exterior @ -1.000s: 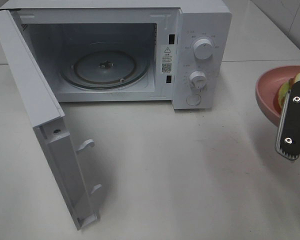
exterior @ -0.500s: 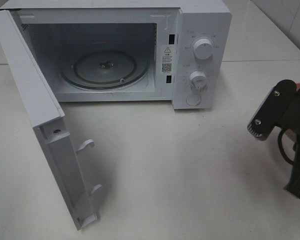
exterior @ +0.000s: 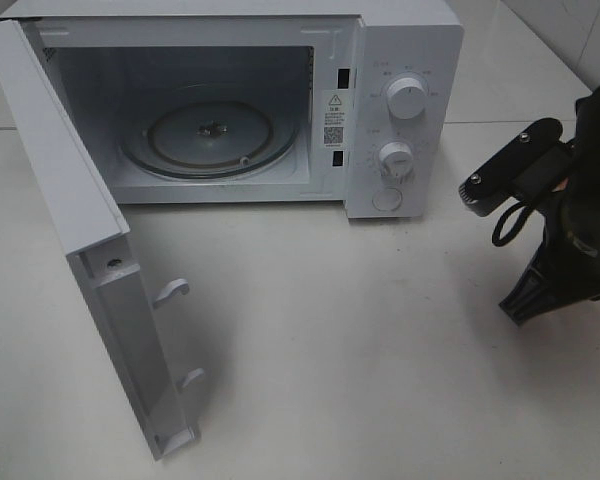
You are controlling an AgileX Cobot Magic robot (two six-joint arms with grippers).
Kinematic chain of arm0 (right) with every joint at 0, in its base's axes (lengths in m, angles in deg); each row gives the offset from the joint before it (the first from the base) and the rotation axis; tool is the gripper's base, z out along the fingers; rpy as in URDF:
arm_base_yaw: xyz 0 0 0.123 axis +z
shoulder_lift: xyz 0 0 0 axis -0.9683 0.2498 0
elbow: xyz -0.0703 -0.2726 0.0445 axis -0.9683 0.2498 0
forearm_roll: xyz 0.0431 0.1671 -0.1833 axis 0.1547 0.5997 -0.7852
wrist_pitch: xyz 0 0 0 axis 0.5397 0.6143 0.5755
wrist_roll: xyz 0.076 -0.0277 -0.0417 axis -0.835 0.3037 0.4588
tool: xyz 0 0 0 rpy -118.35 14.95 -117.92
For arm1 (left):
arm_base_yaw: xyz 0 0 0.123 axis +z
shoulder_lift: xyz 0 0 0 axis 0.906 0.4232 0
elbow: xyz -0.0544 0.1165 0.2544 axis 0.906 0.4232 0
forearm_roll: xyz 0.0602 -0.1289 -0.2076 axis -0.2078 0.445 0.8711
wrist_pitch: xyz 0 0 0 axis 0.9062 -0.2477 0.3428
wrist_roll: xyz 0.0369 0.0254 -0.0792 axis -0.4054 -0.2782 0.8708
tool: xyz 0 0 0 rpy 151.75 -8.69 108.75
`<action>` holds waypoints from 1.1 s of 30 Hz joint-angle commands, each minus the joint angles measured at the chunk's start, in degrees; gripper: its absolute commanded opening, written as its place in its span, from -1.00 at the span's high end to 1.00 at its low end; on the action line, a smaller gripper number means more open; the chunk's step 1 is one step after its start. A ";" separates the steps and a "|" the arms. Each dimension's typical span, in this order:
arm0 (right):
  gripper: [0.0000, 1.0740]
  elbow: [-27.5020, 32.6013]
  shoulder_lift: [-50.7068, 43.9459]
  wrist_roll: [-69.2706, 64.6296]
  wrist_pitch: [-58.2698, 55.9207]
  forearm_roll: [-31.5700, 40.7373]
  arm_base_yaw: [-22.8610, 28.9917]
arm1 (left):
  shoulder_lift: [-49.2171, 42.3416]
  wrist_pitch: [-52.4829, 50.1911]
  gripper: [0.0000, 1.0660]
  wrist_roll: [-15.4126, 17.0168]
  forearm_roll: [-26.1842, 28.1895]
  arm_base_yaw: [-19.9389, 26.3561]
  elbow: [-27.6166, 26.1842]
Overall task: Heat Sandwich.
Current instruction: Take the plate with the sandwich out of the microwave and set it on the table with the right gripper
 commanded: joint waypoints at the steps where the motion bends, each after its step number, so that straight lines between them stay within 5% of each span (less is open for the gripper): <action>1: 1.00 -0.97 2.23 -1.89 -1.03 -1.60 -3.55 | -0.92 0.06 -0.83 -0.11 0.46 0.11 0.06; 18: 1.00 -0.97 7.91 -5.61 4.18 -4.13 -14.61 | -0.92 0.06 -0.83 -0.11 0.46 0.11 0.06; 33: 0.99 -0.97 17.07 -13.52 8.94 -9.68 -15.24 | -0.92 0.06 -0.83 -0.11 0.46 0.11 0.06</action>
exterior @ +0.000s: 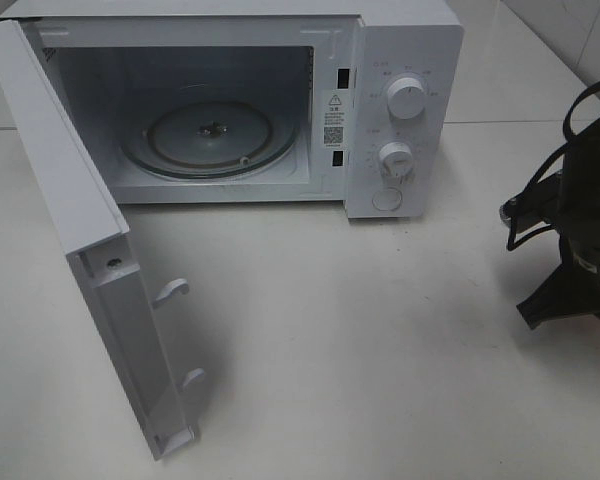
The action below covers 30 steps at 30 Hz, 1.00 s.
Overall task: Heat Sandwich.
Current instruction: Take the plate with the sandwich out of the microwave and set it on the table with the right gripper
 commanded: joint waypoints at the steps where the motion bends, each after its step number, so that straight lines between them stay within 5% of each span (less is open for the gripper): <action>1: 0.99 -0.06 1.83 -2.58 0.00 -3.09 -0.23 | -0.92 0.06 -0.83 -0.11 0.46 0.11 0.06; 19: 0.89 -0.06 5.73 -7.16 3.21 -7.05 -0.23 | -0.92 0.06 -0.83 -0.11 0.46 0.11 0.06; 27: 0.56 -0.06 4.87 -6.99 3.21 -6.76 -0.23 | -0.92 0.06 -0.83 -0.11 0.46 0.11 0.06; 30: 0.28 -0.06 3.61 -6.42 3.21 -5.61 -0.23 | -0.92 0.06 -0.83 -0.11 0.46 0.11 0.06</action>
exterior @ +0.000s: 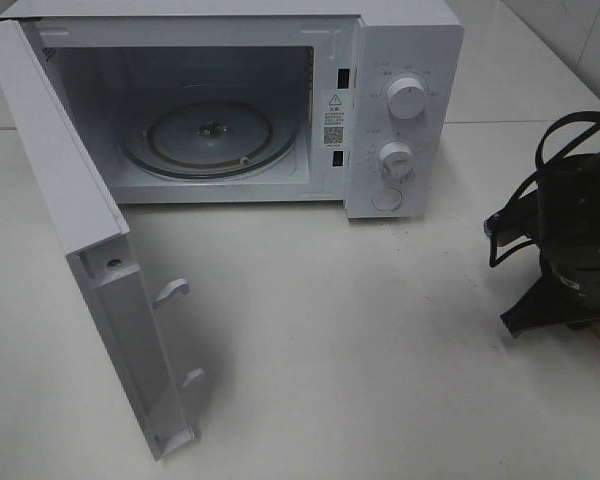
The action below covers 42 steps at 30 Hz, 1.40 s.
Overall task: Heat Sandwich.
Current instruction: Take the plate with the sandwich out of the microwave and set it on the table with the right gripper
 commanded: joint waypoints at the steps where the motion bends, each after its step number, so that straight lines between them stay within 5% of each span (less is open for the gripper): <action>1: 0.21 -0.06 -1.66 1.03 -0.46 0.92 -0.23 | -0.92 0.06 -0.83 -0.11 0.46 0.11 0.06; 14: -0.29 -0.06 -15.53 20.34 -0.34 18.33 -0.23 | -0.92 0.06 -0.83 -0.11 0.46 0.11 0.06; 27: -0.46 -0.06 -28.07 44.23 -3.04 41.54 -0.23 | -0.92 0.06 -0.83 -0.11 0.46 0.11 0.06; 42: -0.42 -0.06 -44.12 48.13 -11.46 48.64 0.00 | -0.92 0.06 -0.83 -0.11 0.46 0.11 0.06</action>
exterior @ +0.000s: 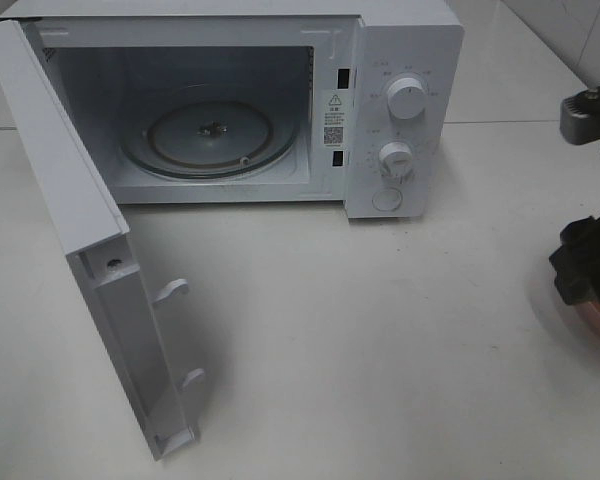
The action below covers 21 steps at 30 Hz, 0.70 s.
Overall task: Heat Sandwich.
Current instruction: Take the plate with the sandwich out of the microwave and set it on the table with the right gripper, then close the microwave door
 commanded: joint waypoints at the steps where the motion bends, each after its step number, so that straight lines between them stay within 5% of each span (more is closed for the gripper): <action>1: -0.42 -0.17 -4.64 1.15 -2.29 0.29 0.00 | -0.92 0.06 -0.83 -0.11 0.46 0.11 0.06; 21: -0.42 -0.17 -27.90 3.84 -11.80 2.69 -0.23 | -0.92 0.06 -0.83 -0.11 0.46 0.11 0.06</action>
